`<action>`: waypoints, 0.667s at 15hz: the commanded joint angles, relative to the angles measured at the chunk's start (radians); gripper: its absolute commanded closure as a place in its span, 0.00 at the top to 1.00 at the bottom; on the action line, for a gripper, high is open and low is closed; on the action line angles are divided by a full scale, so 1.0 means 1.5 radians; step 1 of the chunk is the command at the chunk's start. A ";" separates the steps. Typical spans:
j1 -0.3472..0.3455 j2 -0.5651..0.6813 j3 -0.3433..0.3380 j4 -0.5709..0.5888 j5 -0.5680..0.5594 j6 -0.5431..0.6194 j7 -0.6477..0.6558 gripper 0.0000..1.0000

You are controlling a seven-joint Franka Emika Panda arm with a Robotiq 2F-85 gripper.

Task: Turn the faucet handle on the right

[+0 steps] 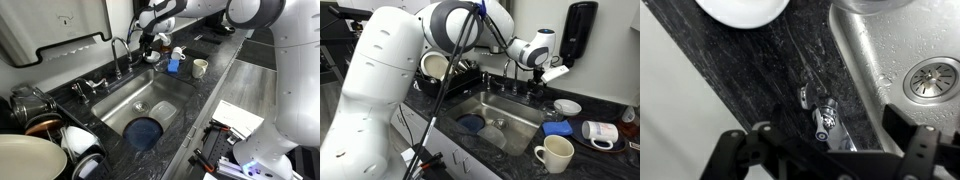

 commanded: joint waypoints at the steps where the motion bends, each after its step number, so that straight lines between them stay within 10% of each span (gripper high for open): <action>1: -0.024 0.059 0.018 0.086 0.007 -0.065 0.002 1.00; 10: -0.081 0.142 0.063 0.249 0.072 -0.412 -0.092 1.00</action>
